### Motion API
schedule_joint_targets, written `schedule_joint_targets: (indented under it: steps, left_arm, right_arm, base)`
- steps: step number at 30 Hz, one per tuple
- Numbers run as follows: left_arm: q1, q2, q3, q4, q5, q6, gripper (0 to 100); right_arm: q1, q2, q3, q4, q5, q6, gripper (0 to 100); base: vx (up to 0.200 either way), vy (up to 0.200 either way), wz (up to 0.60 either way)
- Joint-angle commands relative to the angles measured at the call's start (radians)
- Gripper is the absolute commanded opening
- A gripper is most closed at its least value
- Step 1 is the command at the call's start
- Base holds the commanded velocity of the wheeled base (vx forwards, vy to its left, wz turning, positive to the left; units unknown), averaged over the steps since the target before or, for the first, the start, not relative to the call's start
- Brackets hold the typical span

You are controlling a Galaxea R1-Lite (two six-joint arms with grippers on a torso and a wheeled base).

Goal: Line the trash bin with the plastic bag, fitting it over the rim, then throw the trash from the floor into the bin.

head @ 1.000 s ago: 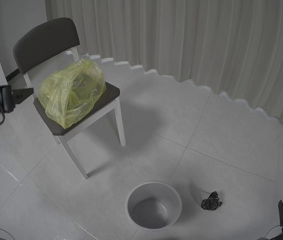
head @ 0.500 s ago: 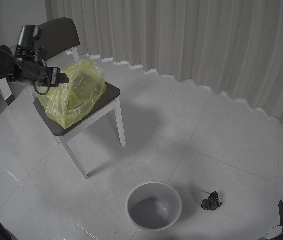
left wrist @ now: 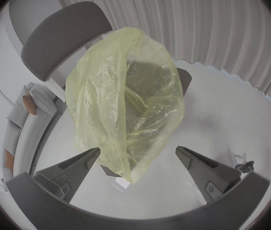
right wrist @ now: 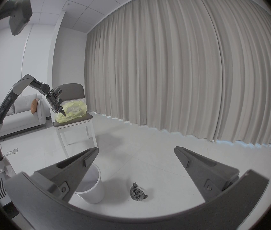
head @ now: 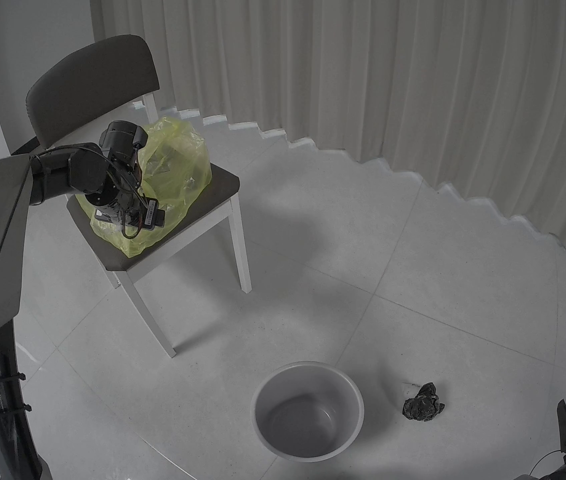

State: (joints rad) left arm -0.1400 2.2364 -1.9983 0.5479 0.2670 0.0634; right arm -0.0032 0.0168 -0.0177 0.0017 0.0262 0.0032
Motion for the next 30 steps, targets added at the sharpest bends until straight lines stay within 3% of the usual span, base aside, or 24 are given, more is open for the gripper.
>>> schedule_joint_targets:
  steps: [1, 30]
  left_arm:
    - [0.016, 0.006, -0.002, 0.004, 0.001, -0.001, 100]
    - [0.076, 0.057, -0.002, -0.017, 0.049, 0.046, 100]
  right_arm:
    - [0.000, -0.017, 0.016, 0.000, 0.000, 0.001, 100]
    - [0.000, -0.017, 0.018, 0.000, -0.002, 0.009, 100]
  base:
    - [0.000, 0.000, 0.00]
    - [0.000, 0.000, 0.00]
